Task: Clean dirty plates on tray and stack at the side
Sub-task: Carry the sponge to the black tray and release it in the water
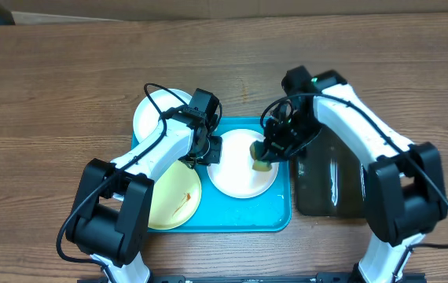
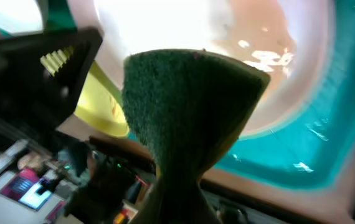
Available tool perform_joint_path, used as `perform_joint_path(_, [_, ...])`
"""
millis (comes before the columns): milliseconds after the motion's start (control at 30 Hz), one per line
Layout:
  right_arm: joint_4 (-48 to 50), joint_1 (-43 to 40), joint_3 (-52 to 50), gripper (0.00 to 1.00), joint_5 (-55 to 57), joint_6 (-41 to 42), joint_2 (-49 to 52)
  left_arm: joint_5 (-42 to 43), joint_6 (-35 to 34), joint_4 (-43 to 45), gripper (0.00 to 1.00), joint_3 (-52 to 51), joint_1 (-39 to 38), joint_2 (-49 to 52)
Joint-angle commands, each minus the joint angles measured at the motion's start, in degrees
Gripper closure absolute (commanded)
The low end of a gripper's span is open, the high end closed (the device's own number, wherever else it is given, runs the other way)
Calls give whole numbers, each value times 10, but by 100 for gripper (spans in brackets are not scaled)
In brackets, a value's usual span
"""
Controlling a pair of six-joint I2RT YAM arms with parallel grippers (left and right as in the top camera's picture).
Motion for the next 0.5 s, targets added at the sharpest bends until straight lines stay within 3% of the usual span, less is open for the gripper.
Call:
perform_joint_path(0, [-48,-23,43,96,103,-33,-54,2,1,-2,96,-1,-5,9])
perform_joint_path(167, [-104,-60,43,96,270,-1,-70,2,1,-2,96,-1,-5,9])
perform_joint_path(467, [-56,-71,-50,96,370,-1,-70,2,1,-2,96,0,-5,9])
